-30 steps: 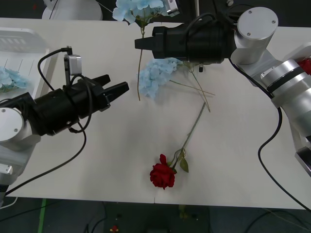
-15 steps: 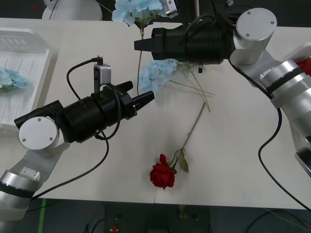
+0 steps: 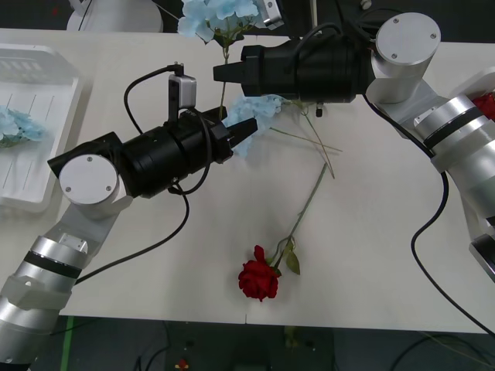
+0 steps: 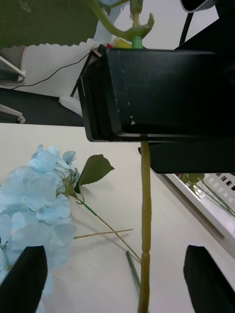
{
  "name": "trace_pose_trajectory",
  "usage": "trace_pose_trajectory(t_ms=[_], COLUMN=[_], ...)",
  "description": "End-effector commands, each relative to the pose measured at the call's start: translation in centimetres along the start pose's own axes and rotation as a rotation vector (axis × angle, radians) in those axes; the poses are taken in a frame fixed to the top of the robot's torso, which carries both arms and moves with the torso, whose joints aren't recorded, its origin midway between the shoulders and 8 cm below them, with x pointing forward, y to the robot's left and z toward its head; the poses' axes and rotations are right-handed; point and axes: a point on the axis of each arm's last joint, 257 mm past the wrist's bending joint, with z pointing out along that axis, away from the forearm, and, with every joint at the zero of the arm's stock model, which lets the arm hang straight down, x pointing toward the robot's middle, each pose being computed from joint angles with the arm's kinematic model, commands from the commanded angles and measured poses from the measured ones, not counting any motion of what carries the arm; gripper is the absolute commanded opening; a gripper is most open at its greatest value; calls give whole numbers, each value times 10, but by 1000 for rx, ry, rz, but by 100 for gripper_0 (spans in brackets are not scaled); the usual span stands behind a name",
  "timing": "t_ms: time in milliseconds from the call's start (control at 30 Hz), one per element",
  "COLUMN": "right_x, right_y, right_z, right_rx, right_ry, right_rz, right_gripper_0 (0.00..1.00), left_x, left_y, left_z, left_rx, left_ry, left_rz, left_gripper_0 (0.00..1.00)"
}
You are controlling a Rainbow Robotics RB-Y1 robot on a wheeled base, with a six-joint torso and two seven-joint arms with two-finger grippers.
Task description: Put the red flowers into the right box and the blue flowers into the left box
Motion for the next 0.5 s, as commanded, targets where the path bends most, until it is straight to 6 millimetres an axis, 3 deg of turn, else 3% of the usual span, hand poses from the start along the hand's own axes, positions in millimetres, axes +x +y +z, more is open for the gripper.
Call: trace_pose_trajectory(t_ms=[33, 500], right_x=[-1, -2], right_y=[23, 20], right_z=[9, 6], right_rx=[-45, -38], right_ry=[9, 8], right_rz=[10, 8], right_gripper_0=[0, 0], left_x=[-16, -20], left_y=[-15, -11], left_z=[13, 13], left_rx=[26, 12], left_ry=[-25, -38], left_rz=[-34, -55], left_gripper_0=[0, 0])
